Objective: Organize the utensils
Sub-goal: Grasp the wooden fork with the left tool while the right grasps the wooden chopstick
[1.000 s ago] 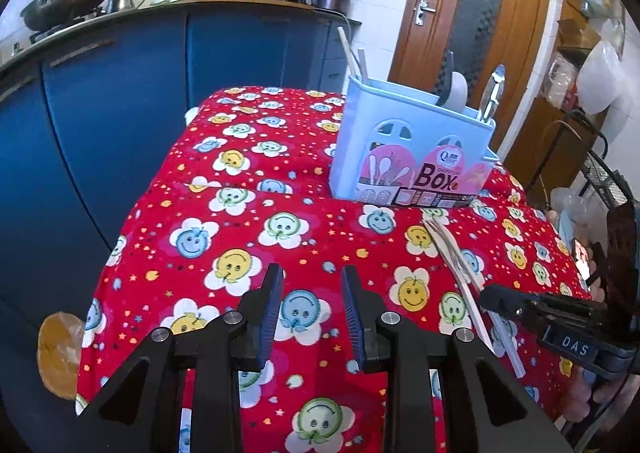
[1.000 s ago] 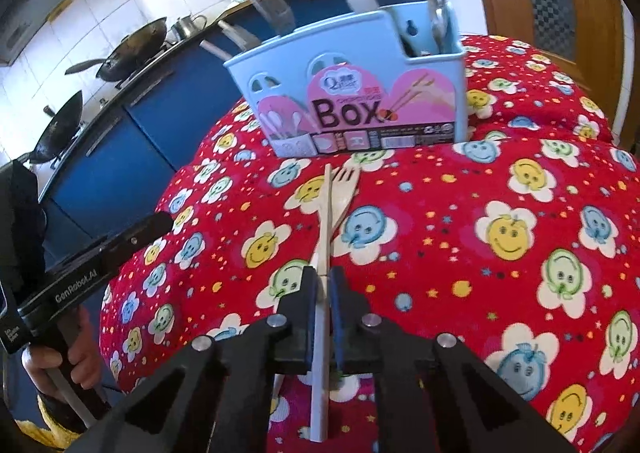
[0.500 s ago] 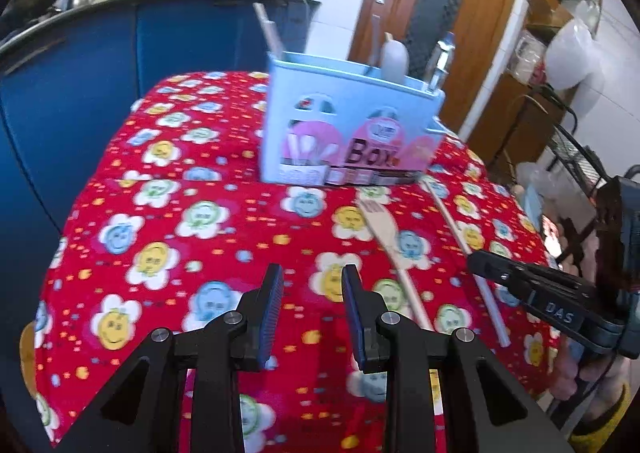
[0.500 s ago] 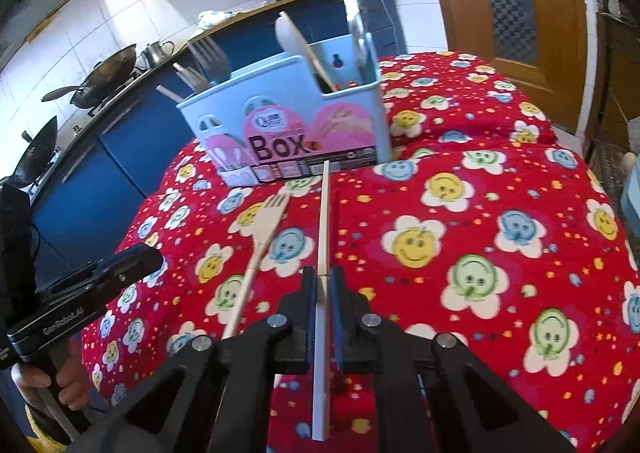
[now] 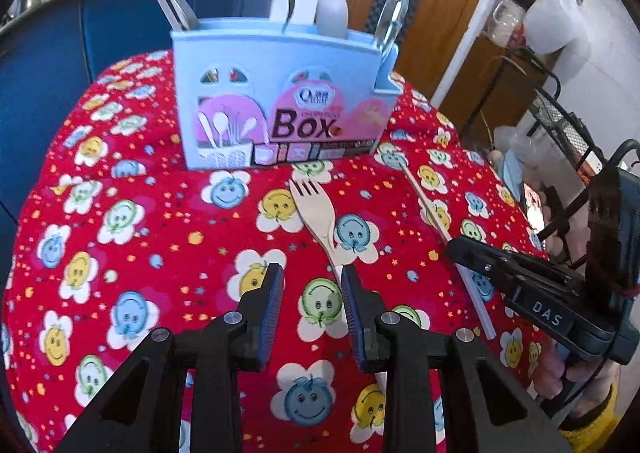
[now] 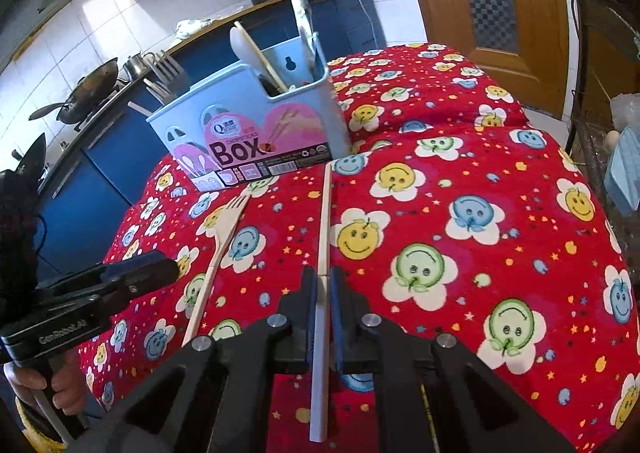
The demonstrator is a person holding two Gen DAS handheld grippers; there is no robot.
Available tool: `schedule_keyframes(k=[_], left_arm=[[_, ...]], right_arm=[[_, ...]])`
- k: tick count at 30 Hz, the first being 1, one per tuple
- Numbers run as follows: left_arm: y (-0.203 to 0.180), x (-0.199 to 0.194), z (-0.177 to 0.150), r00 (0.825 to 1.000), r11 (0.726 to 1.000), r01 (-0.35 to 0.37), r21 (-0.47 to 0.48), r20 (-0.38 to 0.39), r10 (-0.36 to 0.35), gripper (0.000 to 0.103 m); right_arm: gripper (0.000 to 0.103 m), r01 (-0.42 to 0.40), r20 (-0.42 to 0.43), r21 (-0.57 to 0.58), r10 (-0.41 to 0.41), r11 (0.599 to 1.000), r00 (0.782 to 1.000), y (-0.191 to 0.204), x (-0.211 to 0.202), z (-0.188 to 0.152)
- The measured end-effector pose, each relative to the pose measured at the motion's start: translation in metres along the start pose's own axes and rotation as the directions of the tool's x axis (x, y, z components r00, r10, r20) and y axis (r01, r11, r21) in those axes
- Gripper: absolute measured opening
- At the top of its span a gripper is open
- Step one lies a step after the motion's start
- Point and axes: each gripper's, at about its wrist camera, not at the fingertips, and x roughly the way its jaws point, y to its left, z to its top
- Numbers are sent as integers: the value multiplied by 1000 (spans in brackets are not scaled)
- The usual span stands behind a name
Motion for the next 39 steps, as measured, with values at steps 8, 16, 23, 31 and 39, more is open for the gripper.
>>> schedule_keyframes(k=[8, 16, 23, 31, 39], left_arm=[[-2, 19, 6, 994, 1000, -7, -20, -108, 5, 26], [-7, 25, 15, 983, 997, 65, -37, -168, -71, 25], [-14, 39, 22, 978, 998, 48, -33, -202, -53, 11], [-1, 38, 22, 976, 989, 91, -114, -187, -111, 6], [12, 17, 10, 980, 982, 140, -129, -120, -155, 6]], right_arm=[[9, -18, -22, 2, 19, 1000, 1000, -6, 3, 0], [9, -18, -45, -15, 17, 1000, 999, -6, 5, 2], [9, -15, -68, -30, 13, 999, 998, -5, 7, 5], [10, -6, -99, -55, 0, 998, 995, -2, 10, 8], [17, 2, -190, -117, -24, 993, 981, 6, 18, 18]])
